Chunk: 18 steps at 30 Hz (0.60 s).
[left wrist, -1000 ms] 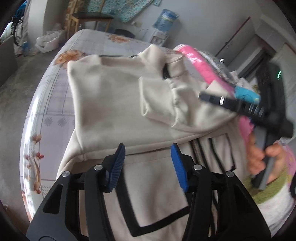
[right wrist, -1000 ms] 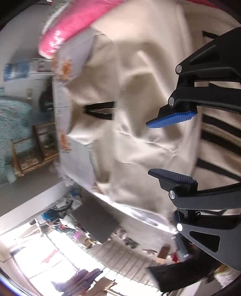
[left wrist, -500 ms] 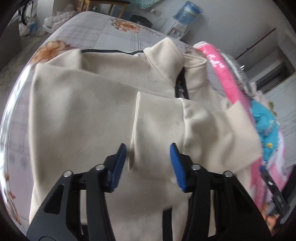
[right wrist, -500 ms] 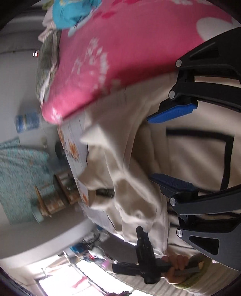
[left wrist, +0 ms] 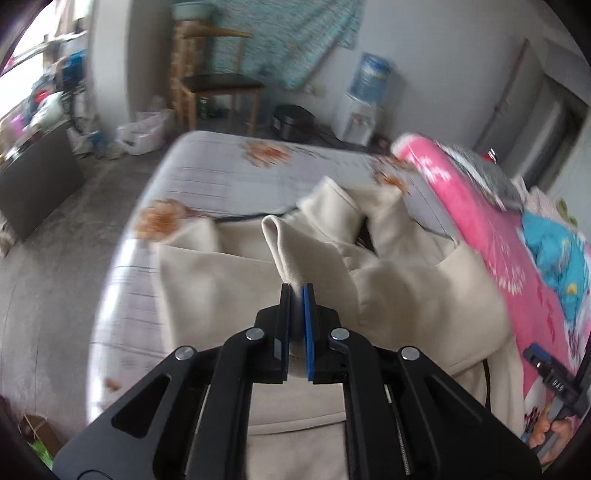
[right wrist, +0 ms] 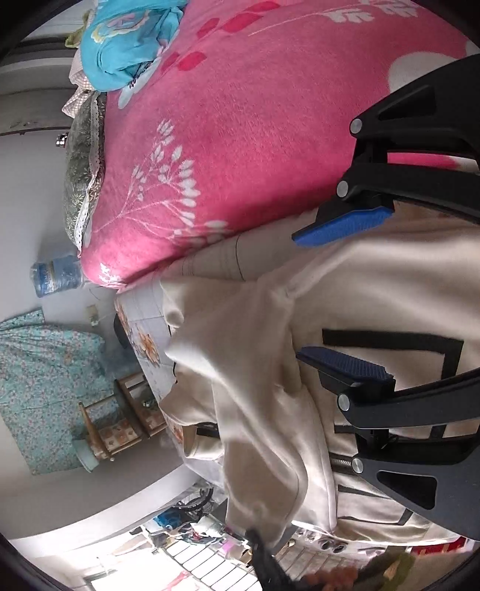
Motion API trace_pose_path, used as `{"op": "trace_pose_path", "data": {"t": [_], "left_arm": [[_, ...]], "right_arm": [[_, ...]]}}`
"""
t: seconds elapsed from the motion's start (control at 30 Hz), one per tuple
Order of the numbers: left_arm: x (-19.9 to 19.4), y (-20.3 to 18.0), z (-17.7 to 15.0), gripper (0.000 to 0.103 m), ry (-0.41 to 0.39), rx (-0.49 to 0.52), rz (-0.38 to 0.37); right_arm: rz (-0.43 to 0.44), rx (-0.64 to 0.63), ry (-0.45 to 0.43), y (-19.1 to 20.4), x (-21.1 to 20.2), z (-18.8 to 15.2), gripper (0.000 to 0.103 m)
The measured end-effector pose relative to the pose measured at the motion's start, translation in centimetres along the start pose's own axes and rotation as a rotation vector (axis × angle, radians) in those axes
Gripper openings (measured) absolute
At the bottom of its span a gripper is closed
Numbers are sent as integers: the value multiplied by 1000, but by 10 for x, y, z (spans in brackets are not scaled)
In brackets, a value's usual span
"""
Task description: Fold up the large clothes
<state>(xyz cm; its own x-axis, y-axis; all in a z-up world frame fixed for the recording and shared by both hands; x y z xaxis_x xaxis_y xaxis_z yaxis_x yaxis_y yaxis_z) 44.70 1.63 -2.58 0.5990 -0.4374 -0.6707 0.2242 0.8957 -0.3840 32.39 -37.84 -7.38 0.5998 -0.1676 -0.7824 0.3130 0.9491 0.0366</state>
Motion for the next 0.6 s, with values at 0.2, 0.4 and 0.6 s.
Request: {"op": "trace_pose_path", "data": {"t": [0.2,0.4,0.6], "left_arm": [[9,43,-29,6,84,-109,27],[14,58,-53,6,101,-156,3],[26,72,-61,6,131,-178,-7]], "right_arm": [[-26,-3,40,-3,12,-8,56],[-42,-35,35,-1,-2,-3,56],[-17,-32,39,-5,-14,15,56]]}}
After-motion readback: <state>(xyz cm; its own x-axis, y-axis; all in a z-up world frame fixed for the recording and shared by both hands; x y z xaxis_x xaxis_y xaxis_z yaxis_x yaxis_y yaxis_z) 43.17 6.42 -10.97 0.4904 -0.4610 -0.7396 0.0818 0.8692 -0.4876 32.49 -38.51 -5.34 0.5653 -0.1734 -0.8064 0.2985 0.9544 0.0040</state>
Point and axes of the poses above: each gripper's, at about its wrist camera, not at the fingertips, and x roughly the way its jaws point, y to its left, z to its top, the point moved 6 cm from there along x, roughly the way its jaws point, and after that the axes turned 13 degrees about -z, right-handed, at the moved point
